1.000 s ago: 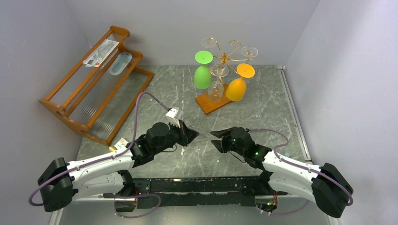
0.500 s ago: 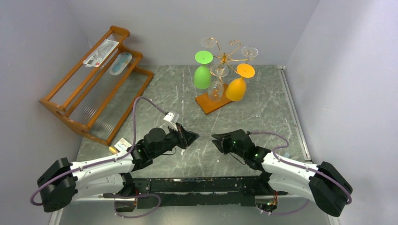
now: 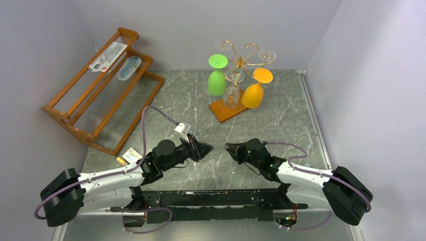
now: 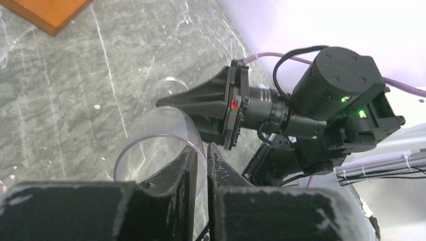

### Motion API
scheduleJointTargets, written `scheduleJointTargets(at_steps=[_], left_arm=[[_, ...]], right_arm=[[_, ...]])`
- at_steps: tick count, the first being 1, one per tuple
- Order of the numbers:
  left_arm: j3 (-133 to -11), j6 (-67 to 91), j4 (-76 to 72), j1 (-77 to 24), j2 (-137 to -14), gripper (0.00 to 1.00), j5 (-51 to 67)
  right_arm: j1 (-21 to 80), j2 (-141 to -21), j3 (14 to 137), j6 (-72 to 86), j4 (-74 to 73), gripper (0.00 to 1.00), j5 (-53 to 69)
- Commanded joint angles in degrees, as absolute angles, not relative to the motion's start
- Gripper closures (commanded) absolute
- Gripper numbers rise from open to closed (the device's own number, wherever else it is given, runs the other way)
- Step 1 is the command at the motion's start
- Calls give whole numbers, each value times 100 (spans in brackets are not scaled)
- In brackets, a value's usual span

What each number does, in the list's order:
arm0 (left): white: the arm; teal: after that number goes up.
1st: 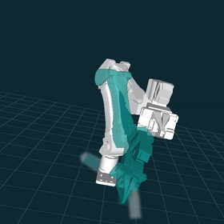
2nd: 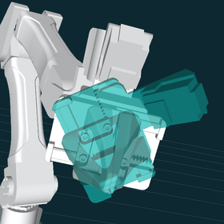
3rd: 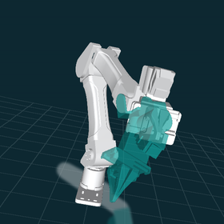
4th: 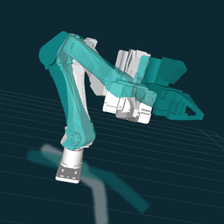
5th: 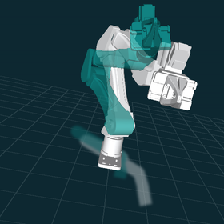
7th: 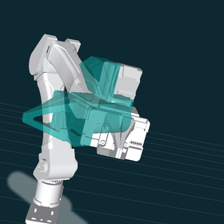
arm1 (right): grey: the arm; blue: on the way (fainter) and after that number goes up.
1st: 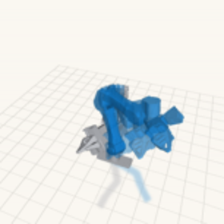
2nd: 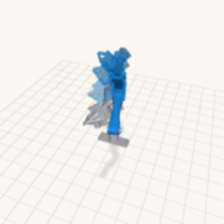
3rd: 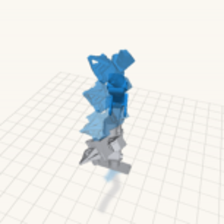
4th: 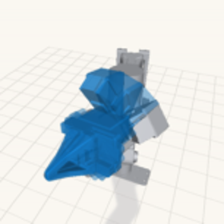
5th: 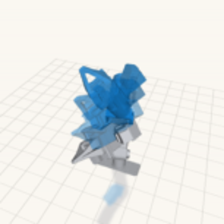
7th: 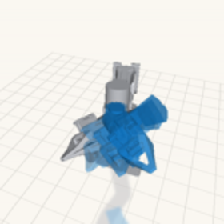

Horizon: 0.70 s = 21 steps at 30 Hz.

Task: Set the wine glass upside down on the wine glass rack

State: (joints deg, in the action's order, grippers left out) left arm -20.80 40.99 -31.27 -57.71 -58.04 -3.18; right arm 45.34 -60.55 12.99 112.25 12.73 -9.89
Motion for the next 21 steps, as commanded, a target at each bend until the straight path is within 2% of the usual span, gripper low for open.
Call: scheduleJointTargets(at_steps=[1, 4, 6, 13, 16, 21], left_arm=[[-2005, 4142, -3748, -5827, -5679, 84, -53], [-1980, 4156, -3717, -5827, -5620, 77, -53], [-1935, 4182, -3694, -5827, -5546, 70, -57], [-2017, 4264, -2971, -5827, -5120, 22, -264], [-2195, 4025, -2219, -5827, -4951, 12, -58], [-2462, 3829, -1280, -5827, -4540, 6, 9]], right_arm=[[4553, -6138, 1302, 11190, 1579, 87, -1035], [4551, -6061, 1284, 11197, 1558, 100, -1089], [4547, -5959, 1267, 11199, 1456, 100, -1178], [4535, -5335, 1297, 10987, 757, 100, -1730], [4511, -4990, 1345, 10741, 305, 100, -2017], [4470, -4535, 1407, 10276, -264, 100, -2484]])
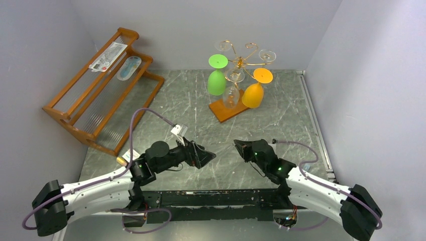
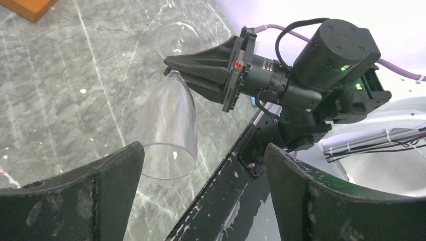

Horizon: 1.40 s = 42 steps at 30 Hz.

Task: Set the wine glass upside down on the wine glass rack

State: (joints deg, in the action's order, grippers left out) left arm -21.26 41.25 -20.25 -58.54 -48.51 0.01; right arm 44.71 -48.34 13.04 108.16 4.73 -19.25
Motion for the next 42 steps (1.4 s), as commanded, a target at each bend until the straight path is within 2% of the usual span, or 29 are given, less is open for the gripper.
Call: scheduleJointTargets(at_steps=[1, 5, 10, 14, 20, 29, 42], left_arm=[[-2540, 3752, -1145, -5827, -4406, 5, 9], [-2953, 3461, -693, -5827, -4182, 4, -346], [-3674, 3391, -365, -5827, -4483, 4, -246], [-4060, 3478, -516, -5827, -4908, 5, 220], [-4489, 3404, -957, -5827, -5303, 6, 920], [-4594, 3472, -1428, -5827, -5500, 7, 1394], [-4756, 4954, -1281, -5827, -4998, 4, 563]], right_arm=[[4461, -4448, 1427, 10114, -320, 100, -2622], [4452, -3960, 1467, 8985, -250, 100, -2962], [4440, -3101, 1274, 6988, 670, 100, -3021], [4438, -2515, 1032, 5153, 2089, 100, -2273], [4445, -1863, 736, 3680, 3237, 100, -850], [4439, -2399, 1421, 2701, 3282, 100, 1028], [4441, -3272, 2091, 944, 3364, 100, 1745]])
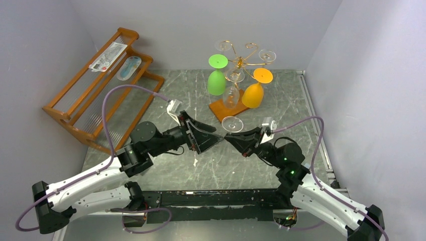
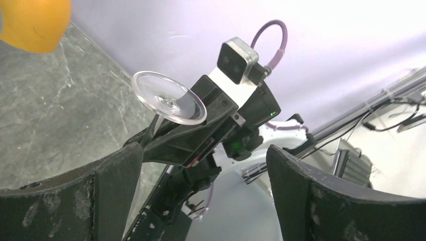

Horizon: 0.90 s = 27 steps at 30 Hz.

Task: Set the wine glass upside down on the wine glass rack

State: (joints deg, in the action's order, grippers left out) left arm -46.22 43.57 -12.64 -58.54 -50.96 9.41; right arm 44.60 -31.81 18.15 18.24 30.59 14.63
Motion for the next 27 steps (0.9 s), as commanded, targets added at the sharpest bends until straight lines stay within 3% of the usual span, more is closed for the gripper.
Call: scheduleJointTargets(at_steps=[1, 5, 12, 15, 22, 27], left_arm=[[-4796, 5118, -1151, -5827, -5013, 4, 469], [-5114, 6187, -312, -5819, -5303, 4, 223], [-5409, 6398, -183, -5524, -5778, 9, 724], [-5194, 6557, -425, -5280, -5746, 19, 893], [-4775, 7142, -1283, -4882, -5940, 55, 1892], [-4675, 7240, -1650, -4796, -6093, 61, 2373]], right_arm=[[4439, -3304, 2111, 828, 3392, 100, 1770], [4441, -3335, 2144, 439, 3432, 100, 1874], [4446, -3384, 2127, 400, 3481, 100, 2037], [4442, -3366, 2043, 493, 3584, 100, 2099], [4445, -3467, 1986, 494, 3630, 100, 2130], [4450, -3609, 1995, 500, 3651, 100, 2124]])
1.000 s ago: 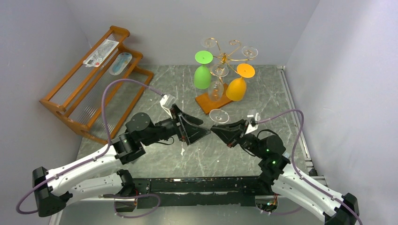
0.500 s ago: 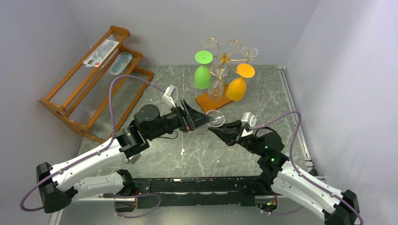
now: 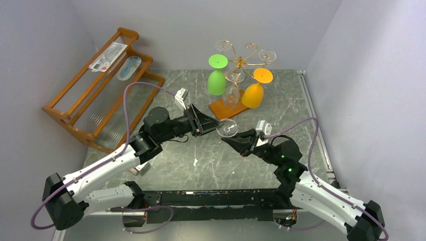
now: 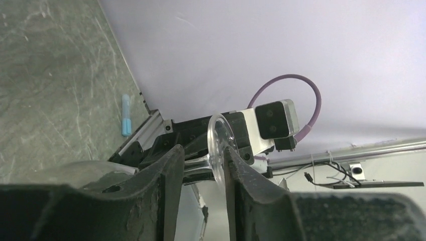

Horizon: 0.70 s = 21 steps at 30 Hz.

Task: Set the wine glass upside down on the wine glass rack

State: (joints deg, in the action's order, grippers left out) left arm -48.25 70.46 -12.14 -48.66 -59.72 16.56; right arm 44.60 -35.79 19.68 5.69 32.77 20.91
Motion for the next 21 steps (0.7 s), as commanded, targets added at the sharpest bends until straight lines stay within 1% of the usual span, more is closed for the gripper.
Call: scheduleJointTargets(at_steps=[1, 2, 5, 6, 7, 8, 10, 11, 12, 15, 16, 19, 21], left_arm=[[-4657, 7261, -1709, -4773, -6108, 62, 2452], [-4644, 7284, -1765, -4762, -6127, 63, 2519], [-4570, 7341, -1996, -4716, -6162, 74, 2748], [-4533, 7395, -2112, -4693, -6178, 79, 2839], [-4494, 7454, -2283, -4665, -6193, 90, 2969], [-4450, 7508, -2449, -4626, -6196, 94, 3030], [-4407, 7545, -2680, -4568, -6181, 95, 3128], [-4404, 7504, -2707, -4545, -6155, 95, 3110], [-4414, 7436, -2658, -4525, -6131, 95, 3065], [-4467, 7154, -2339, -4456, -6019, 95, 2909], [-4475, 7046, -2228, -4422, -5980, 95, 2841], [-4478, 6743, -1943, -4338, -5853, 95, 2613], [-4482, 6586, -1825, -4292, -5813, 95, 2540]], right_arm=[[4448, -3618, 1987, 501, 3663, 100, 2089], [4447, -3628, 1980, 508, 3671, 100, 2062], [4452, -3659, 1965, 561, 3665, 100, 1969], [4448, -3667, 1968, 581, 3651, 100, 1940], [4447, -3692, 1975, 638, 3602, 100, 1886], [4448, -3706, 1996, 672, 3554, 100, 1824], [4443, -3726, 2054, 811, 3392, 99, 1754], [4449, -3720, 2097, 900, 3285, 96, 1712], [4443, -3707, 2141, 1029, 3150, 89, 1660], [4445, -3603, 2397, 1479, 2536, 53, 1770], [4440, -3550, 2543, 1586, 2249, 46, 1877], [4444, -3388, 3028, 1875, 1271, 34, 1964], [4440, -3298, 3256, 2090, 815, 28, 1908]])
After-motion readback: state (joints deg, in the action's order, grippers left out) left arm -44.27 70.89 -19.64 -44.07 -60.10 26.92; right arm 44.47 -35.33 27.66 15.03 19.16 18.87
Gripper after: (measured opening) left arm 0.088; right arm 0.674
